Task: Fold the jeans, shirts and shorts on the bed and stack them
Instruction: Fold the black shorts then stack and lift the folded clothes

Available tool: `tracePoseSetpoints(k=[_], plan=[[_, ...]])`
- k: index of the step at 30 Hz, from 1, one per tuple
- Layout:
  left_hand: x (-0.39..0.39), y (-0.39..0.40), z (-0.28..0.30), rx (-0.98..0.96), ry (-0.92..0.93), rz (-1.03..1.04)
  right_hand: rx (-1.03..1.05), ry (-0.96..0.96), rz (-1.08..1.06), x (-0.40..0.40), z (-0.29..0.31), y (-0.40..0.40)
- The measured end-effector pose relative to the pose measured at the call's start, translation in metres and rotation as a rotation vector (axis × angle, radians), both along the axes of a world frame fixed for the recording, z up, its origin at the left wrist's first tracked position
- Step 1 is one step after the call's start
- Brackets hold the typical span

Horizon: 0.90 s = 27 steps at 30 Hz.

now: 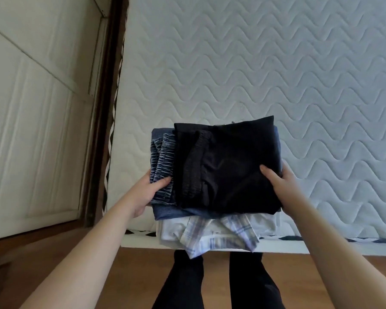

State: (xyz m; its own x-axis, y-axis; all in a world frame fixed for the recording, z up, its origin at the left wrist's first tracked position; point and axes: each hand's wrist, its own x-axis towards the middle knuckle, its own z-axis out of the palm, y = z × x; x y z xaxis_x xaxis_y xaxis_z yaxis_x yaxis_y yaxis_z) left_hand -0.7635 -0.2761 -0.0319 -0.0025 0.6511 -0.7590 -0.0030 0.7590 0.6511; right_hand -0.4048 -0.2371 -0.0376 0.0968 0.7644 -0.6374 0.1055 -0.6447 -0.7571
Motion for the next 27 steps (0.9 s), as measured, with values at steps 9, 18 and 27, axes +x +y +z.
tracePoseSetpoints(k=[9, 18, 27], plan=[[-0.027, -0.015, 0.11, 0.101, -0.014, -0.045, 0.122, -0.03, -0.05, -0.028, 0.118, -0.023], [-0.002, -0.007, 0.188, 0.225, -0.008, -0.233, 0.223, -0.053, -0.251, 0.0, 0.194, -0.085], [0.119, 0.01, 0.229, 0.287, -0.057, -0.524, 0.249, -0.077, -0.52, 0.107, 0.226, -0.163]])
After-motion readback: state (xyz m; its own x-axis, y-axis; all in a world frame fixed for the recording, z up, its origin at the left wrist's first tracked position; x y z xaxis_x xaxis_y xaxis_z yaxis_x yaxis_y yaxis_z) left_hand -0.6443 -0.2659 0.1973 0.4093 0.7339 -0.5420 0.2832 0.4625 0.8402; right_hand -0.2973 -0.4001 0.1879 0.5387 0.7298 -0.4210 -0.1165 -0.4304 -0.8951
